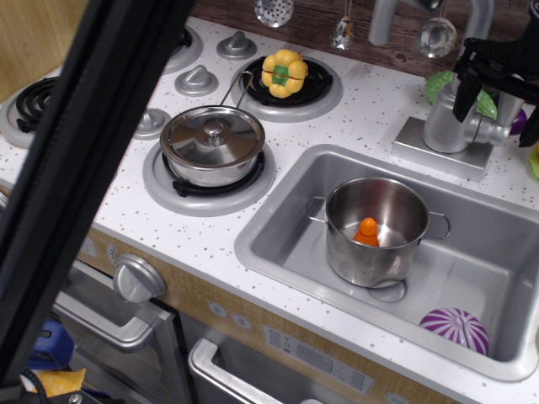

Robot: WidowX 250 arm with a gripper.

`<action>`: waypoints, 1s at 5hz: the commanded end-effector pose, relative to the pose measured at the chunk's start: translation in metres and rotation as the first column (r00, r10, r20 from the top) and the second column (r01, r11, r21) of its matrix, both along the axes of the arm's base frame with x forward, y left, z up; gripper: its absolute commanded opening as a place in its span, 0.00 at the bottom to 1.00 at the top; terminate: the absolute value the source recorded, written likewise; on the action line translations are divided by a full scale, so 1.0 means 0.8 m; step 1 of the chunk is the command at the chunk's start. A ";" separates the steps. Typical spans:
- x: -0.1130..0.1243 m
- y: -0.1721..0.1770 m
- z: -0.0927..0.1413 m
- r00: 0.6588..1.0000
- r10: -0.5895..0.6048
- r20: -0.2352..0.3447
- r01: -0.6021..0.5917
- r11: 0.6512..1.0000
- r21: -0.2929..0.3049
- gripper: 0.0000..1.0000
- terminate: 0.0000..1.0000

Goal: Turn lever vertical to front

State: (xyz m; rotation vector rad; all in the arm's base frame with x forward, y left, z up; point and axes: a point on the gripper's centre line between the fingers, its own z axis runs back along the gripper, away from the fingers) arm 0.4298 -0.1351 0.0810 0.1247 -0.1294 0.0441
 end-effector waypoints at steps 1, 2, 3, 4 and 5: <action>0.000 0.000 0.000 1.000 0.000 0.000 0.000 1.000 0.000 1.00 0.00; 0.007 -0.010 0.000 0.999 -0.005 0.042 0.004 1.000 0.024 1.00 0.00; 0.017 -0.011 0.009 0.994 -0.038 0.107 0.031 0.997 0.065 1.00 0.00; 0.029 -0.011 0.026 0.989 -0.023 0.148 0.014 0.998 0.063 1.00 0.00; 0.040 -0.015 0.035 0.986 -0.005 0.165 -0.001 0.999 0.035 1.00 0.00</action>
